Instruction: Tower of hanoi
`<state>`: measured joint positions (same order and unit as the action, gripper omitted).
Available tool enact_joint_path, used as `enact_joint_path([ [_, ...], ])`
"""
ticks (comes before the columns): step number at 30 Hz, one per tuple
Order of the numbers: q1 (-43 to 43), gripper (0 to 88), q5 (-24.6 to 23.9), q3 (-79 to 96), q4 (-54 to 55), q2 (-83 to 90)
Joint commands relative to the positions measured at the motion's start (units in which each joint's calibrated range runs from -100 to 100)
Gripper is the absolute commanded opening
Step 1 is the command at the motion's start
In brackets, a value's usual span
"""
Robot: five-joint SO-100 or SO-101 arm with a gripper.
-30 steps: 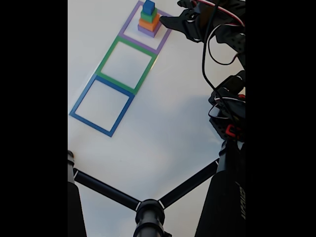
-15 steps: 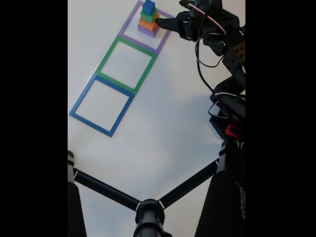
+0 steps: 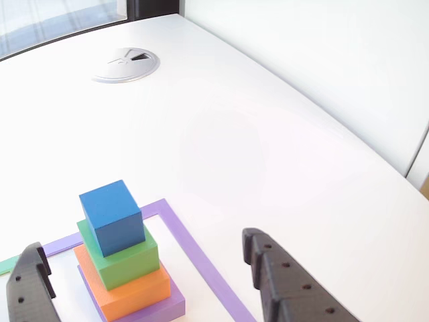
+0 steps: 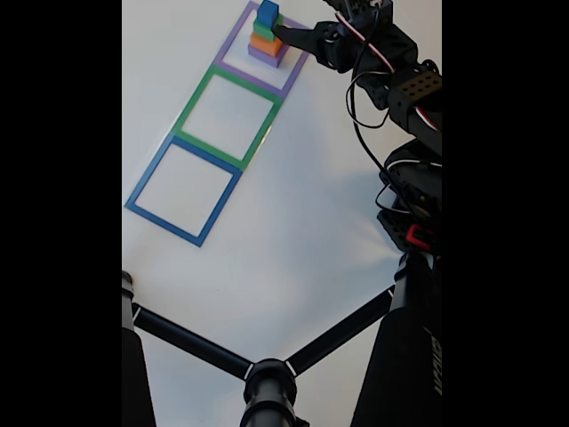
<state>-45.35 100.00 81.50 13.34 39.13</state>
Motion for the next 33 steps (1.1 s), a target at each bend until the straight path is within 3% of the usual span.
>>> enact_joint_path([
  [1,1.5,35.3,0.0,-2.1,6.9,-4.8],
  [12,4.6,35.4,0.0,-7.0,15.6,-16.3],
  [33,8.2,34.0,0.0,-14.2,21.8,-29.6],
])
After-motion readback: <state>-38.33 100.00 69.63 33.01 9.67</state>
